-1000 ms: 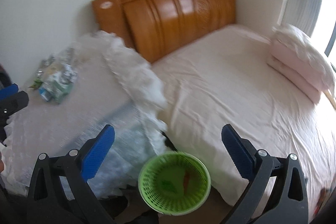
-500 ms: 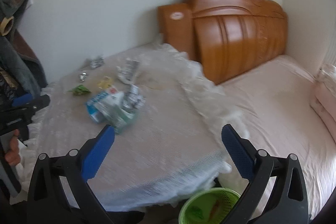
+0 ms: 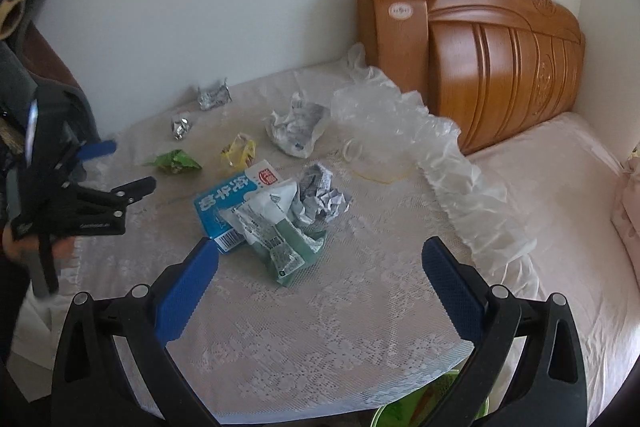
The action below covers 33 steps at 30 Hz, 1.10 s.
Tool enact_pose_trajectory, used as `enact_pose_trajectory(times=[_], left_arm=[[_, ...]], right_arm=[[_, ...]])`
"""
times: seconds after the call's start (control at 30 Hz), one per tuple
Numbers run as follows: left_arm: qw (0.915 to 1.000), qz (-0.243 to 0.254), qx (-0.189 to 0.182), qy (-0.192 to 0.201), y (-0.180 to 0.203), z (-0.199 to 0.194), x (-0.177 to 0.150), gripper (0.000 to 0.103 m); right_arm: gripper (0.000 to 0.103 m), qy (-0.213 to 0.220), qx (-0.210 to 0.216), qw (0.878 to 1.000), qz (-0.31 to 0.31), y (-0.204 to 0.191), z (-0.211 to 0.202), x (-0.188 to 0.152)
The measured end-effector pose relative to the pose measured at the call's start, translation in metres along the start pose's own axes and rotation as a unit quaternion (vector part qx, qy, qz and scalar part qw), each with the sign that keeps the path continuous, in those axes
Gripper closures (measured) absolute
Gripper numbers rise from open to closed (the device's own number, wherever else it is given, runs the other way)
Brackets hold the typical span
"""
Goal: Collect trash
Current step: 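Move both open tools back over the trash on the bed, then grasp the green snack bag with the left tool while the right tool grasps the yellow Minion wrapper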
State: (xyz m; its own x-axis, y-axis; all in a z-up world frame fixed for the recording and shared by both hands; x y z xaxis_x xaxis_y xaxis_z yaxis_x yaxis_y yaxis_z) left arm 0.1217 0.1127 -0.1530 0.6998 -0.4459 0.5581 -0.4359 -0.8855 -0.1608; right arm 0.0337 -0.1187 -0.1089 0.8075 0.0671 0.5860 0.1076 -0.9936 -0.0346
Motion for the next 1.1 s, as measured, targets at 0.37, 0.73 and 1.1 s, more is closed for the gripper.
enact_pose_trajectory(times=[0.37,0.73,1.1], left_arm=[[0.9844,0.151,-0.063,-0.066,-0.033,0.089,0.011,0.008],[0.9792,0.140,-0.119,-0.085,-0.042,0.113,0.007,0.036],[0.9918,0.033,-0.098,-0.076,-0.067,0.116,0.007,0.052]], right_arm=[[0.002,-0.049,-0.029,0.998,0.027,-0.019,0.024,-0.001],[0.002,-0.066,-0.041,0.997,0.022,-0.033,0.032,0.001],[0.002,-0.061,-0.020,0.998,0.022,-0.047,0.043,0.015]])
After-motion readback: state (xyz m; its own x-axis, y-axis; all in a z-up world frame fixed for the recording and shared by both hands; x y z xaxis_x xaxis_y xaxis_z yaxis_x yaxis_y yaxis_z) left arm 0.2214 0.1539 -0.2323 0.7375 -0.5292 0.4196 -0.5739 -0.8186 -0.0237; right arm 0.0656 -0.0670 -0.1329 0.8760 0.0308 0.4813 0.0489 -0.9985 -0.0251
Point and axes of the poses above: each gripper's, at about its wrist camera, not at the fingertips, and z roughly the way its jaws point, y to its right, x to its top, the point moved 1 cm from there along z, roughly the way its jaws point, and after that the axes turned 2 degrees about -z, right-handed, at the moved point
